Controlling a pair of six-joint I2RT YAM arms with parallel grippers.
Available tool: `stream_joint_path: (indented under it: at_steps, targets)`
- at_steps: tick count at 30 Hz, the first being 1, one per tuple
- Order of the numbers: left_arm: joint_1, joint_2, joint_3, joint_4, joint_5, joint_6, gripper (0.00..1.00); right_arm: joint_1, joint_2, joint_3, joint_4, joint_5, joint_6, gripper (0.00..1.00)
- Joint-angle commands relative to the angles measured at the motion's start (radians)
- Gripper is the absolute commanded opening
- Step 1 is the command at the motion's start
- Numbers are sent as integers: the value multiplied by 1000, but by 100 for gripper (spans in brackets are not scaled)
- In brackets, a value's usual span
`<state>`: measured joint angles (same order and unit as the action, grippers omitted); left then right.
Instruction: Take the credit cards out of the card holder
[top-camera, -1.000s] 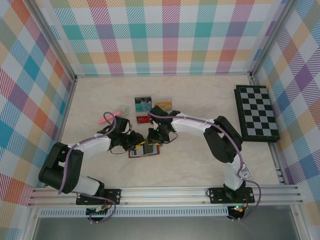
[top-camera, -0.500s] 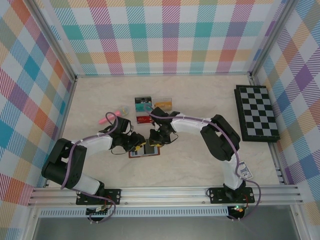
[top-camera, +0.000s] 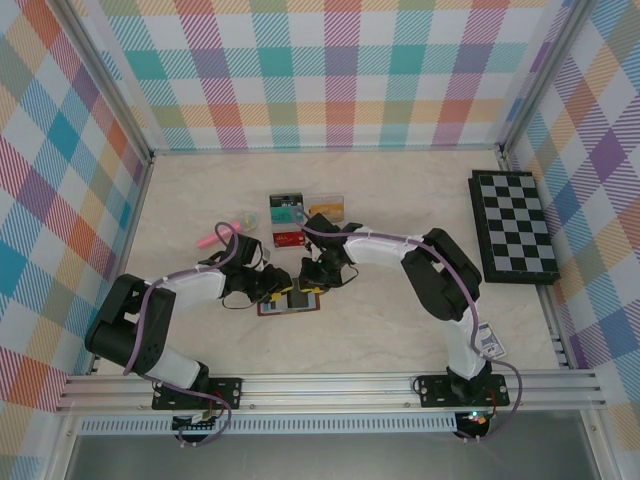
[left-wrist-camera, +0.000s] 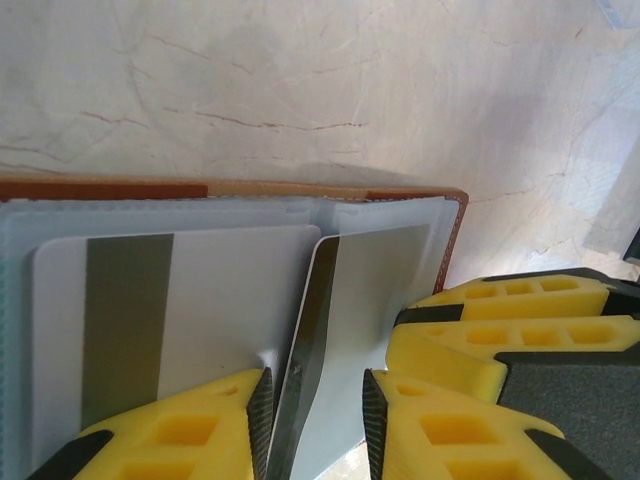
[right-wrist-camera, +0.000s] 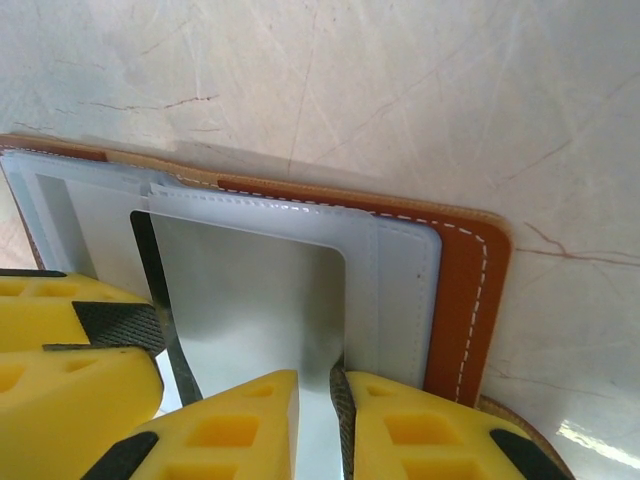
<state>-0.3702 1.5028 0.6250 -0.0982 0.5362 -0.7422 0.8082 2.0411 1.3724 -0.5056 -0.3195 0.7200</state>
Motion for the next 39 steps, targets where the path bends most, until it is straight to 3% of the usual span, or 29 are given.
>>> stream_joint_path:
  at_steps: [1,16,29,39]
  targets:
    - [13,28,5,-29,27,39,31,-9,35,-29,-19,22,12,19]
    - [20,15,-17,89,122,38,27,-14,48,-30,-18,3,11,19]
    - [35,-11,-25,50,93,61,13,-18,60,-35,-29,19,15,19]
    - [51,-65,-41,-2,73,78,9,-20,73,-33,-52,57,15,19]
